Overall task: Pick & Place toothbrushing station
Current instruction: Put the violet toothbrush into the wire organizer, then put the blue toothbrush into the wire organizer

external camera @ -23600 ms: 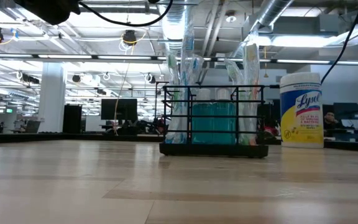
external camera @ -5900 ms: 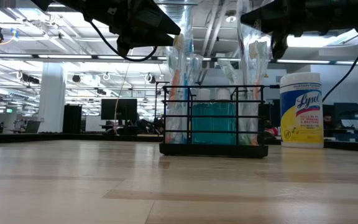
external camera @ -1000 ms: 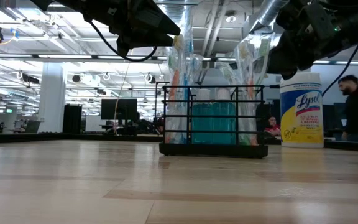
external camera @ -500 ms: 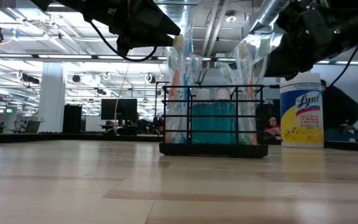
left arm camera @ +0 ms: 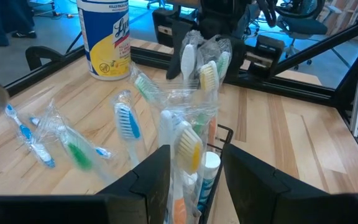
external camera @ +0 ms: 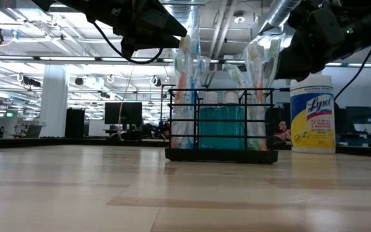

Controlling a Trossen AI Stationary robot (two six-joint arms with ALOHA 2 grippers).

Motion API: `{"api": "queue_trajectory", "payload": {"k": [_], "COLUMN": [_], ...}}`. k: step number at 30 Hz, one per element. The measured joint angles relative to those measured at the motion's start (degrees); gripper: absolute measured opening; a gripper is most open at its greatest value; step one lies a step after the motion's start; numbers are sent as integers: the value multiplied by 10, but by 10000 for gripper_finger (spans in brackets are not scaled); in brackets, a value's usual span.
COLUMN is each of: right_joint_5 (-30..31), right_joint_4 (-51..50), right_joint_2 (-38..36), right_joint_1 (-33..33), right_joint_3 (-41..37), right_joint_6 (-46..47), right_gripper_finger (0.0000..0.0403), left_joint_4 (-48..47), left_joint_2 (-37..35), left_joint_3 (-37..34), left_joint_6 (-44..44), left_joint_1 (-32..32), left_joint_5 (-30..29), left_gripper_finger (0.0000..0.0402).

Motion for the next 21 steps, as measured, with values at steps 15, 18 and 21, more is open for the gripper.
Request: {"api": "queue_trajectory", "payload": {"k": [15,18,21], "right_joint_5": [7,26,63], "right_joint_4": [-67,-71,-75], "right_joint_2": [-90,-96,-105], "right_joint_1": [0,0,-1], "right_joint_3": [0,0,0], "right_joint_6": [0,-1,-1], "right_gripper_finger": [133,135,133], "left_joint_4": [0,0,0], "left_joint_2": [0,0,0], "left_joint_3": [0,0,0], "left_joint_6": [0,0,0], "left_joint_1": [0,0,0], "left_joint_5": [0,0,0], "left_gripper_finger": [140,140,140]}}
